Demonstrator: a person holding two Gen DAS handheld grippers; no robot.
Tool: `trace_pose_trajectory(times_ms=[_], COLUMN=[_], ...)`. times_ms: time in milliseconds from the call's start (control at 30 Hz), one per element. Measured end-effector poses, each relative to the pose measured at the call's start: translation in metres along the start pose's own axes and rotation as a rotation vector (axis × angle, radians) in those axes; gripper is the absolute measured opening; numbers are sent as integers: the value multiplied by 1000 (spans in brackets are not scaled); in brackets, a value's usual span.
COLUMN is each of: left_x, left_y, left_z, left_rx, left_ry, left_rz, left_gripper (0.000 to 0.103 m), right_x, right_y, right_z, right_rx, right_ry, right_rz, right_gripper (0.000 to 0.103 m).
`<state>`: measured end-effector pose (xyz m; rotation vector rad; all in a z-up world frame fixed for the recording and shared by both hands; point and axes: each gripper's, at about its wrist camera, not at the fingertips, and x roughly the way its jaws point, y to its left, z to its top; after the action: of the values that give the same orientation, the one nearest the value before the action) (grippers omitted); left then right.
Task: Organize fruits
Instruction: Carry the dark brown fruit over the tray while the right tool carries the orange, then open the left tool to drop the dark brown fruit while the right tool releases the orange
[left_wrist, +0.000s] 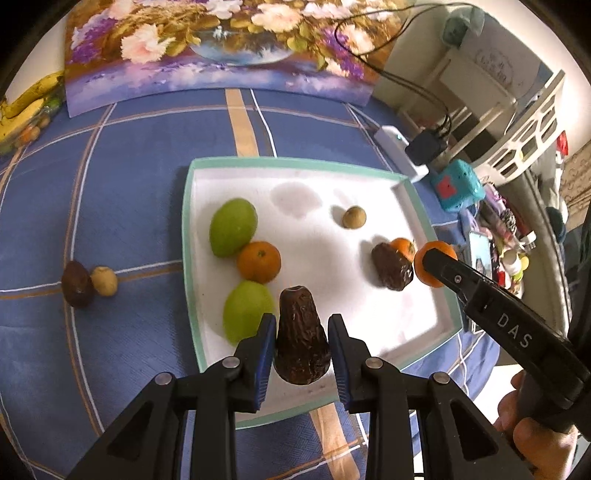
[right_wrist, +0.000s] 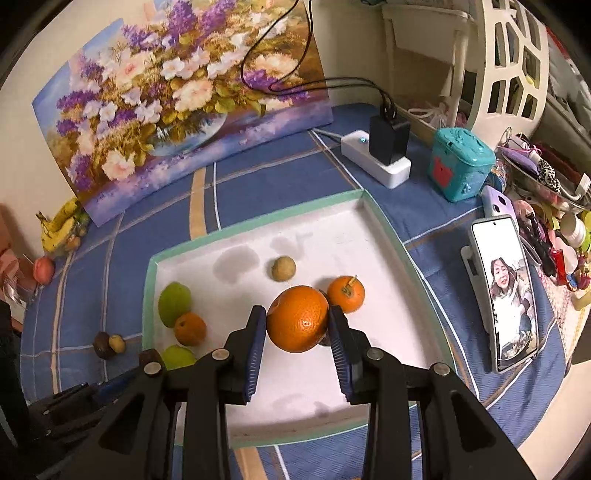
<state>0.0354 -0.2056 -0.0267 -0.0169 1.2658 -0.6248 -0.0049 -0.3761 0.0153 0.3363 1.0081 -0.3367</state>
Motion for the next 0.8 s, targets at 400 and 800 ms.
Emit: trace_pose_trajectory(times_ms=[400, 800], left_x=[23, 41], left_y=[-8, -7], left_z=[-10, -11], left_rx=[9, -4], left_ry=[69, 123], left_rz=[37, 71], left_gripper=[31, 31], right_x=[23, 50], right_y=[-1, 8], right_z=[-10, -22], right_rx=[-41, -108], right_ry=[93, 190], right_rz=[-18, -43], right_gripper=[36, 36])
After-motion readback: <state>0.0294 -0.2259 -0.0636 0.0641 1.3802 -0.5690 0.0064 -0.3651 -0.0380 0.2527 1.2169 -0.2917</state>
